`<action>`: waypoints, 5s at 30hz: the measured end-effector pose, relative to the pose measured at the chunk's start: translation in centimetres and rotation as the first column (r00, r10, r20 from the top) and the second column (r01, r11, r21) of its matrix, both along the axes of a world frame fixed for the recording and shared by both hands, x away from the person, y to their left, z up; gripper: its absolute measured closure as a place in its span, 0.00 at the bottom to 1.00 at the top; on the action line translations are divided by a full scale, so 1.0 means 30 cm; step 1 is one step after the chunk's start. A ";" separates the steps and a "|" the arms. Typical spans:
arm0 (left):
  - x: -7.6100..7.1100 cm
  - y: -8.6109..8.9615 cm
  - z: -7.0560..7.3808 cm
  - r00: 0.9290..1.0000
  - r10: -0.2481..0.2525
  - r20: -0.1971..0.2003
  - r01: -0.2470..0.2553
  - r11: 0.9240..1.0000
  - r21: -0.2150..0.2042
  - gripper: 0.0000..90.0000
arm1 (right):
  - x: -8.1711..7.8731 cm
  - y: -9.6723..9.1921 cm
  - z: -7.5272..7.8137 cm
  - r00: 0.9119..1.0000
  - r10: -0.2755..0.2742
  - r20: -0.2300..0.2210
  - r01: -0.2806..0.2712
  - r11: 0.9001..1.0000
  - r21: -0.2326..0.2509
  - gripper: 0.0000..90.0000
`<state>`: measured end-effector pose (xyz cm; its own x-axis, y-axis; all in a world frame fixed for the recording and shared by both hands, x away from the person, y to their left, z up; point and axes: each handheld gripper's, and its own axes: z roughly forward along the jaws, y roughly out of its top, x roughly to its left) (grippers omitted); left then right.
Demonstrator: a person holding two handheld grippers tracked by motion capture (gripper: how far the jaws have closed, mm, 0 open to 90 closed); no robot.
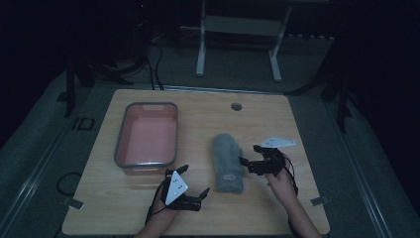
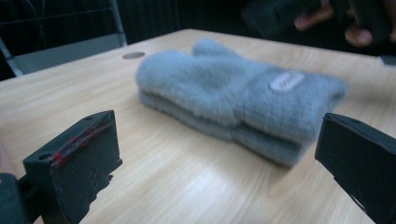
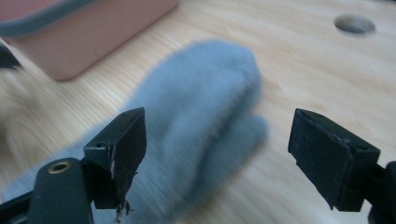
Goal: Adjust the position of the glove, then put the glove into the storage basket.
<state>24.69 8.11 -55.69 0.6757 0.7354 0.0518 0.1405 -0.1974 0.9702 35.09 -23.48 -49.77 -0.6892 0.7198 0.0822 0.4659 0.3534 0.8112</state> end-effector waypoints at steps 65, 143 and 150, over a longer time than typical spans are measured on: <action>0.461 -0.234 0.028 0.804 -0.142 -0.578 0.190 0.981 0.024 0.89 | 0.073 0.040 -0.152 0.946 0.067 -0.318 -0.066 0.998 0.015 0.89; 0.418 0.551 0.583 0.871 0.137 -0.472 -0.090 0.989 0.120 0.89 | 0.243 0.780 0.338 0.913 0.374 -0.162 -0.336 0.915 0.222 0.92; 0.438 0.586 0.446 0.834 0.164 -0.527 -0.124 0.986 0.111 0.89 | 0.259 0.849 0.224 0.910 0.349 -0.224 -0.313 0.932 0.183 0.92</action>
<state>37.82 25.70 -42.31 0.5002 0.8345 -0.2311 0.6637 -0.1981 0.7213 42.84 1.99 -43.06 -0.8300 0.4222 0.3646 0.5343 0.4141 0.7369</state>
